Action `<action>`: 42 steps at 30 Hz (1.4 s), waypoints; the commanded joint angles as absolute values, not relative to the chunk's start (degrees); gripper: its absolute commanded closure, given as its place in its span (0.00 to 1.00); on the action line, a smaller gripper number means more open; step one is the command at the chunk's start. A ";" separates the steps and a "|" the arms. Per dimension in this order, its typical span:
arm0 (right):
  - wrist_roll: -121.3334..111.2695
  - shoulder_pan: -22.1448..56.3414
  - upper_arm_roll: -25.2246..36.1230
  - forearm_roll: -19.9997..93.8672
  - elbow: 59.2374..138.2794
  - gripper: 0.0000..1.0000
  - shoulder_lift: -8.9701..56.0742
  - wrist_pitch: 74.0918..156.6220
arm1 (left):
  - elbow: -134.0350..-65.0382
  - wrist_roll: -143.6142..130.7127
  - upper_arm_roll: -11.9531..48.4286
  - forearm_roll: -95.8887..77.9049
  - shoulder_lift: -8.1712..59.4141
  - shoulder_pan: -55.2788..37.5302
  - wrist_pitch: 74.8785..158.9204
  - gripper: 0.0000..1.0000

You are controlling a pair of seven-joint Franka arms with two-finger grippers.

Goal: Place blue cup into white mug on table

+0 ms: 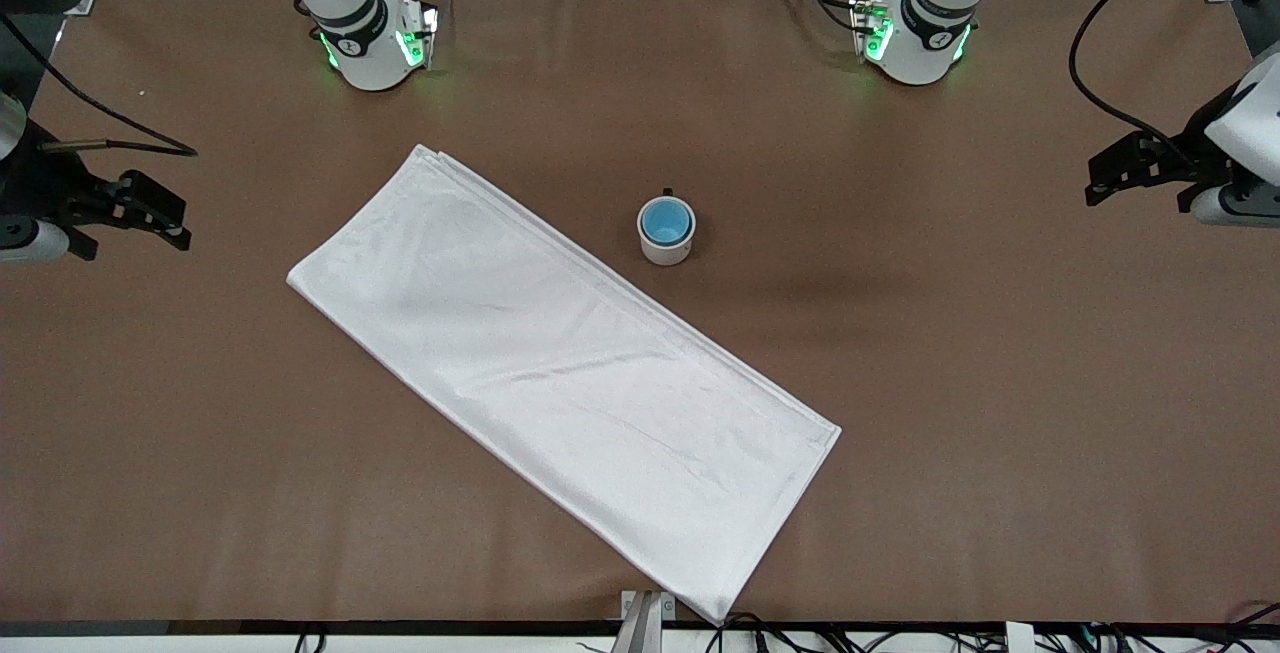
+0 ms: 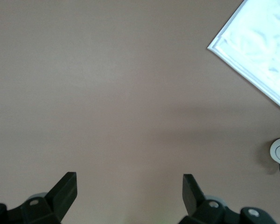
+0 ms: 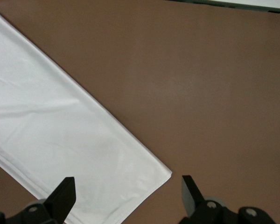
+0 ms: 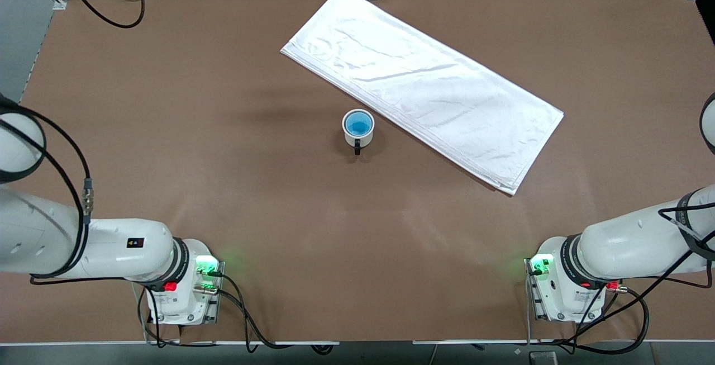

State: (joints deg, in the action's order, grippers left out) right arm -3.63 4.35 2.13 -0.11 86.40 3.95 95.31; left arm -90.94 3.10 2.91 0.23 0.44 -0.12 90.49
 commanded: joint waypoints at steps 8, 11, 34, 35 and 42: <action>-3.69 3.60 1.58 0.18 86.66 0.00 3.16 94.83 | -88.59 5.45 3.43 -0.97 2.20 -0.26 89.30 0.00; -3.69 3.60 1.49 0.18 86.66 0.00 3.25 94.83 | -88.59 5.27 3.51 -0.97 2.29 -0.26 89.30 0.00; -3.69 3.69 1.41 0.18 86.66 0.00 3.34 95.10 | -88.68 5.10 3.43 -0.70 2.20 0.18 92.72 0.00; -3.69 3.69 1.41 0.18 86.66 0.00 3.34 95.10 | -88.68 5.10 3.43 -0.70 2.20 0.18 92.72 0.00; -3.69 3.69 1.41 0.18 86.75 0.00 3.34 95.10 | -88.77 5.01 3.52 -0.70 2.20 0.18 92.72 0.00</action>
State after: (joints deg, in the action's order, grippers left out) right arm -3.63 4.35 2.02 -0.09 86.40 3.95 95.31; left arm -89.86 4.47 3.45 0.21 1.76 -0.07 92.77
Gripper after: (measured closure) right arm 0.000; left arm 0.000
